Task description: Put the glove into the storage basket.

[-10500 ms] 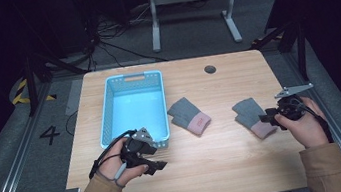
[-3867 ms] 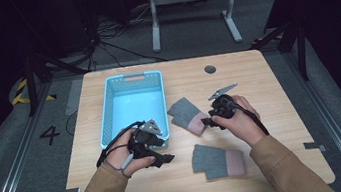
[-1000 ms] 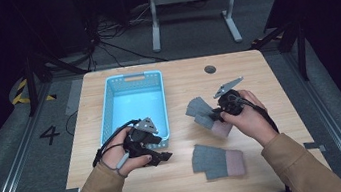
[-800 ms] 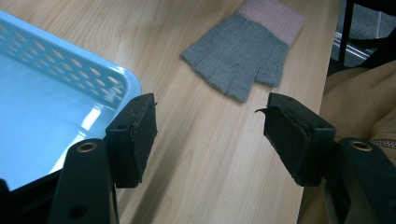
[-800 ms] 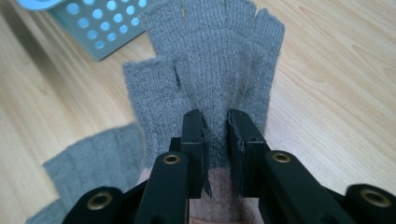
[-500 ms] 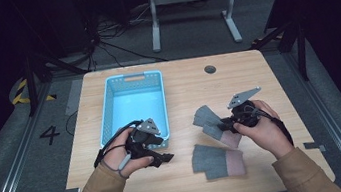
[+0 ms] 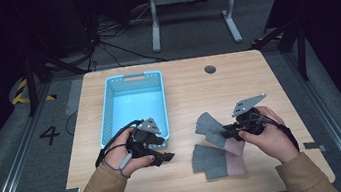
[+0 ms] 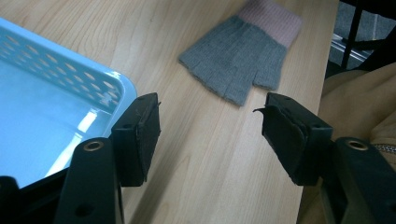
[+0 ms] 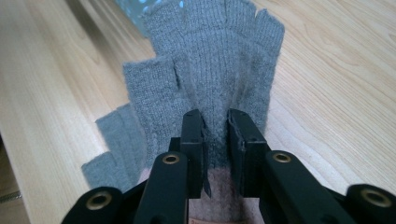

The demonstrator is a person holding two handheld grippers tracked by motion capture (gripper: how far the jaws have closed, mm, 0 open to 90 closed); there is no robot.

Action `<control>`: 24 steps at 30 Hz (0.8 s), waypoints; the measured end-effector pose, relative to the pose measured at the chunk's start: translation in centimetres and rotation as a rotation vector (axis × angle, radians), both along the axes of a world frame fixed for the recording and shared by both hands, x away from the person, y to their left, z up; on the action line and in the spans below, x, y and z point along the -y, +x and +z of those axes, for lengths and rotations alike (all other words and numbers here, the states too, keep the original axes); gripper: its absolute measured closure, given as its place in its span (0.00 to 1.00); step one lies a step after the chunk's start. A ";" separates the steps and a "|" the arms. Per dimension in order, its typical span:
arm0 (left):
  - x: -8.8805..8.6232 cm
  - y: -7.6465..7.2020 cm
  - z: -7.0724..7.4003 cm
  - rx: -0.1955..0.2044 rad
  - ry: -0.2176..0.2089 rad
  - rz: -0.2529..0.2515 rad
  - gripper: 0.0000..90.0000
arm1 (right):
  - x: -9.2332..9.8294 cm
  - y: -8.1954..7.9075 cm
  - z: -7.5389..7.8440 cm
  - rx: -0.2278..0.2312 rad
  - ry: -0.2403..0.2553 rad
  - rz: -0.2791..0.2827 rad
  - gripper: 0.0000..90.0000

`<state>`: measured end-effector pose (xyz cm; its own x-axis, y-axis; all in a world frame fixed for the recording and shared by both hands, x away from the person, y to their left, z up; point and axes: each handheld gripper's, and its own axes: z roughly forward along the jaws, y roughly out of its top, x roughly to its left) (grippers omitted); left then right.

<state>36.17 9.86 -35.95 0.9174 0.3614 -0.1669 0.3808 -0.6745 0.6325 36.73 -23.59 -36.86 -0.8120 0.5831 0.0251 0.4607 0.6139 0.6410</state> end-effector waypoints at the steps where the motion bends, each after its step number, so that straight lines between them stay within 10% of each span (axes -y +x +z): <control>1: 0.0 0.0 0.0 0.000 -0.002 -0.001 0.42 | -0.1 -0.3 -0.1 0.001 0.003 0.017 0.86; 24: 1.3 0.6 0.1 -0.002 -0.003 -0.041 0.42 | -1.6 -2.2 -2.6 -0.030 -0.115 0.172 0.85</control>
